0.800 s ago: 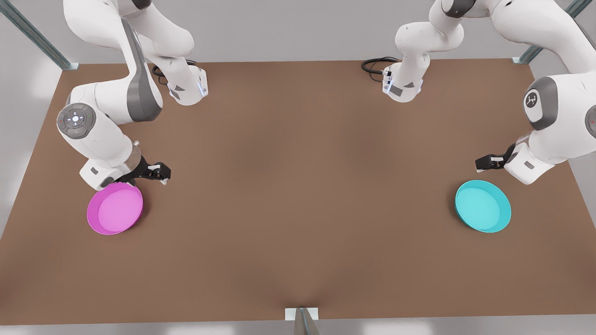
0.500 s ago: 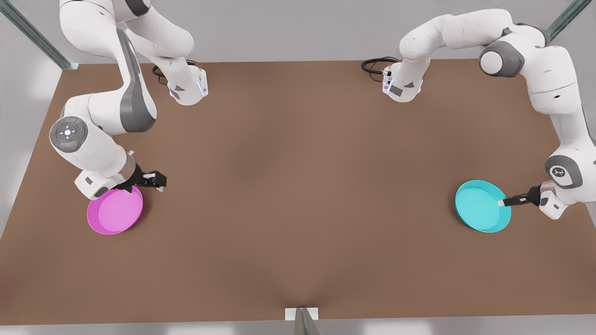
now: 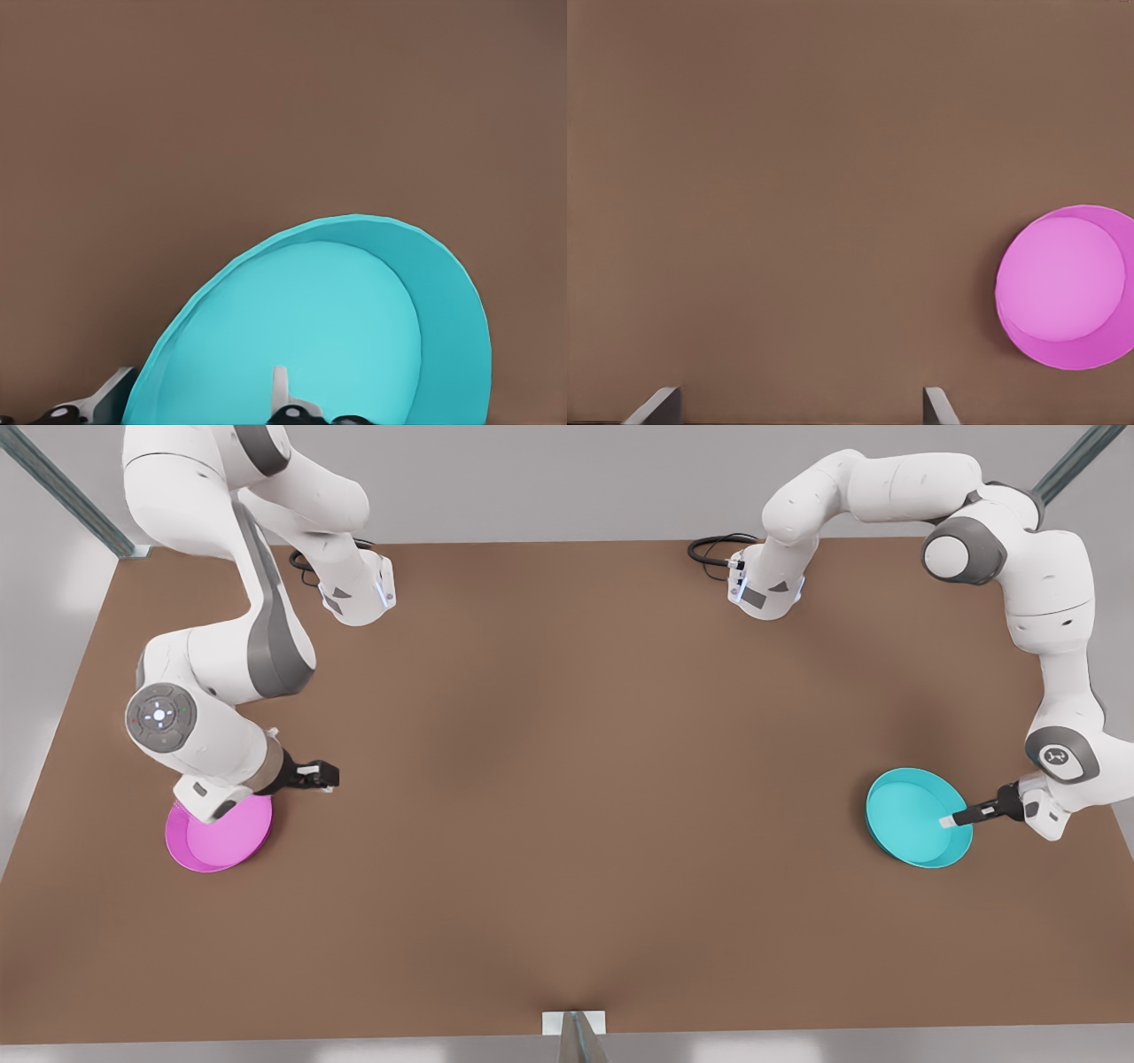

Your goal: Flip the blue plate over with the left arm, and stack the pink plate on top of the blue plate with the right arm

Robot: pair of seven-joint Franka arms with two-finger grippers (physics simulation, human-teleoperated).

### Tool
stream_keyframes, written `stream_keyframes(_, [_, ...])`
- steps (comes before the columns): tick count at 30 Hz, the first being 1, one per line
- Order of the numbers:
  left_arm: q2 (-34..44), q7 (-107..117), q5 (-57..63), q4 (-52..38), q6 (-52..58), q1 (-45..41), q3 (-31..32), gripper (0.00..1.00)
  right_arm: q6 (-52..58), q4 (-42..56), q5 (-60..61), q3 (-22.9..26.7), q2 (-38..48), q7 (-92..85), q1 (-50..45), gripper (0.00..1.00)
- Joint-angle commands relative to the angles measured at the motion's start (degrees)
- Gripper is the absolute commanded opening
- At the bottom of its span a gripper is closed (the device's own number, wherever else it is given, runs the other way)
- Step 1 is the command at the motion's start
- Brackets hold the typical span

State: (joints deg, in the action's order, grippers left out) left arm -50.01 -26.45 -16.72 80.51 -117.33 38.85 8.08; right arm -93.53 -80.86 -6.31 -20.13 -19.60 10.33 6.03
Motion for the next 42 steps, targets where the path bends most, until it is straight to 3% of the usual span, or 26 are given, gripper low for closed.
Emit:
stream_keyframes(1, [0.0, 0.1, 0.0, 0.0, 0.0, 0.0, 0.0, 0.53, 0.1, 0.0, 0.0, 0.0, -0.1, 0.6, 0.1, 1.00])
stream_keyframes(11, [-0.5, -3.4, -0.1, 0.0, 0.0, -0.2, 0.0, 0.52, 3.3, -0.2, -0.1, 0.0, -1.9, 1.4, -0.7, 1.00])
stream_keyframes(20, [-0.8, -3.4, 0.0, 0.0, 0.0, -0.3, 0.0, 0.34, 3.3, 0.0, -0.1, 0.0, -2.0, 1.5, -0.8, 1.00])
stream_keyframes(42, [-1.1, -3.3, 0.1, 0.0, 0.1, -0.3, -0.1, 0.25, 5.6, 0.1, 0.1, 0.0, -2.9, 3.6, -0.7, 1.00])
